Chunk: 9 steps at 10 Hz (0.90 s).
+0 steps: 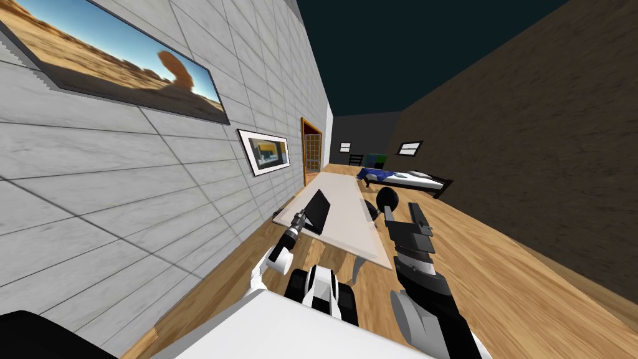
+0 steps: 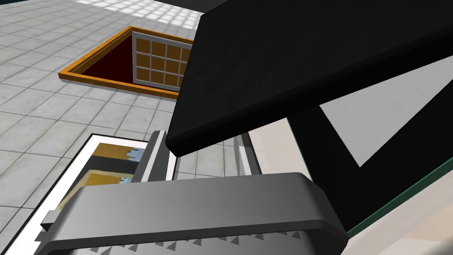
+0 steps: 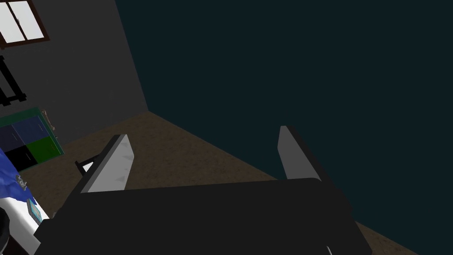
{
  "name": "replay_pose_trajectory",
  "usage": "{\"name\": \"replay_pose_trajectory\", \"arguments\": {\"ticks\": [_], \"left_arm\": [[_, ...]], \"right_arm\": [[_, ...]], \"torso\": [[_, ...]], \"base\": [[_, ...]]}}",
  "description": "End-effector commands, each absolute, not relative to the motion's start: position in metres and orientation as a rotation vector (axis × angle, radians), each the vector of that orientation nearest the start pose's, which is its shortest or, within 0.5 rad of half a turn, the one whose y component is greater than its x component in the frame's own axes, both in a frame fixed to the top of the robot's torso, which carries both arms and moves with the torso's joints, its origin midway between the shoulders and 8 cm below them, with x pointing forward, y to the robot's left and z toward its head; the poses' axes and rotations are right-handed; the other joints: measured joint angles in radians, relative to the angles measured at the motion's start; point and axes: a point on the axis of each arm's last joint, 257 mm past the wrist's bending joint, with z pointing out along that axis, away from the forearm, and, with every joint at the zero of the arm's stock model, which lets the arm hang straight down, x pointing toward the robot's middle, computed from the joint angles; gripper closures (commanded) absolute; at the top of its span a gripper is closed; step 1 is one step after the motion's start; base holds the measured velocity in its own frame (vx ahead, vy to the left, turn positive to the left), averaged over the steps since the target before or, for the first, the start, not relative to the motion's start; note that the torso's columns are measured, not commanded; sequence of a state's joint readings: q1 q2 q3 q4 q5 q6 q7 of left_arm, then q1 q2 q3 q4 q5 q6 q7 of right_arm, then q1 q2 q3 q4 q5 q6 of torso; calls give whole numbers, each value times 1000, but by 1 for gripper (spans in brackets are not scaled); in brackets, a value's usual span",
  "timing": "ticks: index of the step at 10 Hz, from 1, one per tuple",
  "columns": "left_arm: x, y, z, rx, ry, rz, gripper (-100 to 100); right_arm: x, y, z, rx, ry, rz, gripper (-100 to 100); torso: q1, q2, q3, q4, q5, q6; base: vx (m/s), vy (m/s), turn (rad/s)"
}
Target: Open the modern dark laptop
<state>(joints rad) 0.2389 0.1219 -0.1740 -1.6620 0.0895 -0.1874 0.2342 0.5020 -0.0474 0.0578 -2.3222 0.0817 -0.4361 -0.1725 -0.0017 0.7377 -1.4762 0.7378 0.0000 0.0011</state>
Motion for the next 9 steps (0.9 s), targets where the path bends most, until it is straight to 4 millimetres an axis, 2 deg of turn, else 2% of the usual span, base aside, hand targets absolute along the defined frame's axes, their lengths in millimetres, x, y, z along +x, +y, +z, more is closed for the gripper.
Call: {"name": "replay_pose_trajectory", "arguments": {"ticks": [1, 4, 5, 6, 9], "left_arm": [[468, 195, -260, -1352, 1126, -1499, 100], [462, 186, -284, -1461, 1045, -1583, 100], [461, 186, -283, -1457, 1041, -1585, 100], [466, 186, -274, -1456, 1056, -1579, -100], [472, 186, -258, -1454, 1062, -1584, -100]], "right_arm": [[350, -246, 28, 672, 676, 1460, 0], [350, -246, 28, 672, 676, 1460, 0], [350, -246, 28, 672, 676, 1460, 0], [350, -246, 28, 672, 676, 1460, 0], [350, -246, 28, 672, 675, 1460, 0]], "torso": [[1, 0, 0, 1, 0, 0], [1, 1, 0, 1, 0, 0], [3, 0, 0, 1, 0, 0], [1, 1, 0, 1, 0, -1], [-1, 3, 1, 2, -1, -1]], "base": [[9, 53, -8], [20, 83, -52], [12, 68, -31], [-3, 17, 35], [-17, -18, 29]]}}
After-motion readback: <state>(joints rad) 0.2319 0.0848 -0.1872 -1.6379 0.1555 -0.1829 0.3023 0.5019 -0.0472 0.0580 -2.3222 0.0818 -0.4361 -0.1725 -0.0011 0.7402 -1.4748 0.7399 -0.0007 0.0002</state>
